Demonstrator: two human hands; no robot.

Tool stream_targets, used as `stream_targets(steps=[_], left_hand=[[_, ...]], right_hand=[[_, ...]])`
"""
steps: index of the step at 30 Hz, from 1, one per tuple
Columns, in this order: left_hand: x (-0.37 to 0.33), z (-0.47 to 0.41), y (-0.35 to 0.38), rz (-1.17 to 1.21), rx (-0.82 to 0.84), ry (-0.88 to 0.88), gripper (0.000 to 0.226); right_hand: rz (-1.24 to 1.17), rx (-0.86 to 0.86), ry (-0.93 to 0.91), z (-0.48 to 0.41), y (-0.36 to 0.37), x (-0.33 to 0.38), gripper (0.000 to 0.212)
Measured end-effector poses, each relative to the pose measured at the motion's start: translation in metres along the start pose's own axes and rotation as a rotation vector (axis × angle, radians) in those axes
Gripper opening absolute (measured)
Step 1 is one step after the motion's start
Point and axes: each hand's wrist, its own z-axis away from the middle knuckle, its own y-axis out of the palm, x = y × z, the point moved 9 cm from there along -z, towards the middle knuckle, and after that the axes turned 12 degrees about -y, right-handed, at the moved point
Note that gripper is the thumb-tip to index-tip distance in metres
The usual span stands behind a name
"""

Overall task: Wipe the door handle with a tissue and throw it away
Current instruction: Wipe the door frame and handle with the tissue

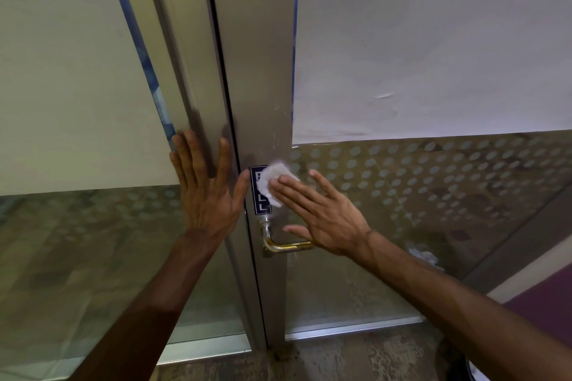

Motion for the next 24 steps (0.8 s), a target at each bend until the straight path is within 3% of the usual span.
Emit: stream_targets(steps=[3, 8, 18, 24], left_hand=[[0.0, 0.0, 0.0, 0.0, 0.01, -0.003, 0.09], [-0.001, 0.0, -0.001, 0.007, 0.026, -0.008, 0.085], [0.001, 0.006, 0.001, -0.023, 0.028, 0.001, 0.086], [-0.004, 0.006, -0.001, 0.008, 0.026, 0.006, 0.089]], right_hand=[[-0.037, -0.102, 0.102, -0.015, -0.037, -0.027, 0.079], [-0.084, -0.134, 0.169, -0.025, -0.05, -0.038, 0.083], [-0.083, 0.069, -0.105, 0.006, 0.029, 0.031, 0.084], [0.005, -0.059, -0.032, -0.006, -0.01, -0.005, 0.082]])
